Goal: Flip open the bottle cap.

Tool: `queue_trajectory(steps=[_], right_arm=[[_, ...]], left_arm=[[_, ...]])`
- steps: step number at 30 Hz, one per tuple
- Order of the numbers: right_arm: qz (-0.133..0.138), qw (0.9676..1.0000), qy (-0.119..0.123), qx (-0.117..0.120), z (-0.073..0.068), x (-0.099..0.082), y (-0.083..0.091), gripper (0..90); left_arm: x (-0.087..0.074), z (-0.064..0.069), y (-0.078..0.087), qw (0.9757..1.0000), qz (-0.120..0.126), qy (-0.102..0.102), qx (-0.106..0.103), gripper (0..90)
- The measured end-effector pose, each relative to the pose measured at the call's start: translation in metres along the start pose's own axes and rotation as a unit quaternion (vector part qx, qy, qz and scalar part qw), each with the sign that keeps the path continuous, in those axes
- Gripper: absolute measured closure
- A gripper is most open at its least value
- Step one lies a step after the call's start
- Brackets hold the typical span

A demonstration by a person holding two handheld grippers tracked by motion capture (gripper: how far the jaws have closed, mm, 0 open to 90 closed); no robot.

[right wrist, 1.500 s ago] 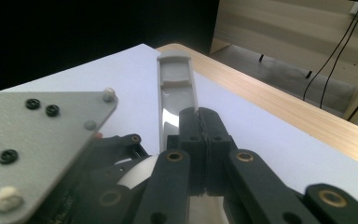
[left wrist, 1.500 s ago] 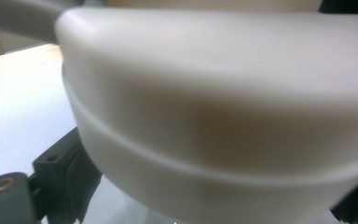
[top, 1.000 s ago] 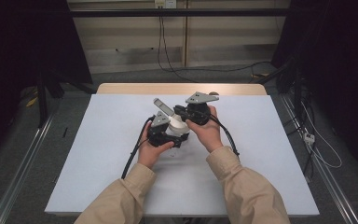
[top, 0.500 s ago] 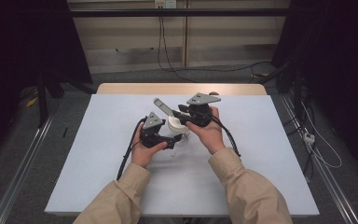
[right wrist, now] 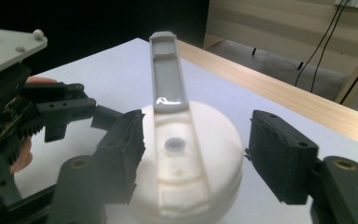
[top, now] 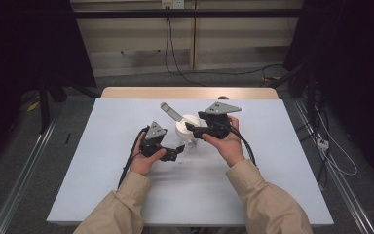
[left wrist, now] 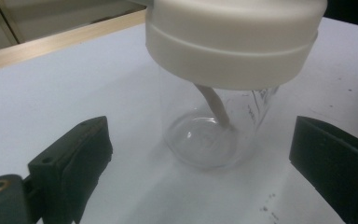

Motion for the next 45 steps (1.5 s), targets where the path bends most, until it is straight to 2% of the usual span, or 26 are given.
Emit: queue_trajectory(steps=[3,9,18,20,23,25,35,42,45], right_arm=[[0.000,1.0000,-0.003,0.002,0.000,-0.006,0.007,28.4],[-0.004,1.0000,-0.009,-0.001,0.005,-0.022,0.021,20.7],[-0.014,0.9998,-0.007,-0.009,0.011,-0.047,0.039,15.8],[-0.014,0.9998,-0.009,-0.013,0.013,-0.053,0.043,15.0],[-0.019,0.9996,-0.012,-0.018,0.016,-0.061,0.049,13.8],[-0.020,0.9995,-0.012,-0.021,0.018,-0.065,0.052,13.5],[-0.035,0.9987,-0.003,-0.038,0.028,-0.086,0.069,12.6],[-0.036,0.9984,-0.012,-0.042,0.032,-0.099,0.079,11.2],[-0.037,0.9983,-0.015,-0.043,0.032,-0.103,0.083,10.9]], left_arm=[[0.001,-0.001,0.006,1.0000,0.002,-0.005,-0.002,5.2],[-0.002,-0.001,0.017,1.0000,0.002,0.002,-0.007,6.1],[-0.007,-0.004,0.033,0.9999,0.003,0.013,-0.011,6.8],[-0.009,-0.004,0.036,0.9997,0.002,0.019,-0.013,6.8],[-0.011,-0.007,0.040,0.9999,-0.002,0.014,-0.008,6.8],[-0.013,-0.007,0.042,0.9998,-0.002,0.018,-0.008,6.8],[-0.021,-0.009,0.053,0.9997,-0.009,0.019,-0.009,6.8],[-0.025,-0.011,0.063,0.9997,-0.004,0.024,-0.009,6.8],[-0.026,-0.012,0.067,0.9998,-0.005,0.017,-0.007,6.7]])
Point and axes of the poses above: each handheld gripper's, and its own axes: y roughly backward along the jaws, x roughly out of its top, z roughly to its right, the point moved 10 cm from there along -y, roughly forward along the jaws, and after that the axes turned 4 degrees about -y, right-handed, at the moved point
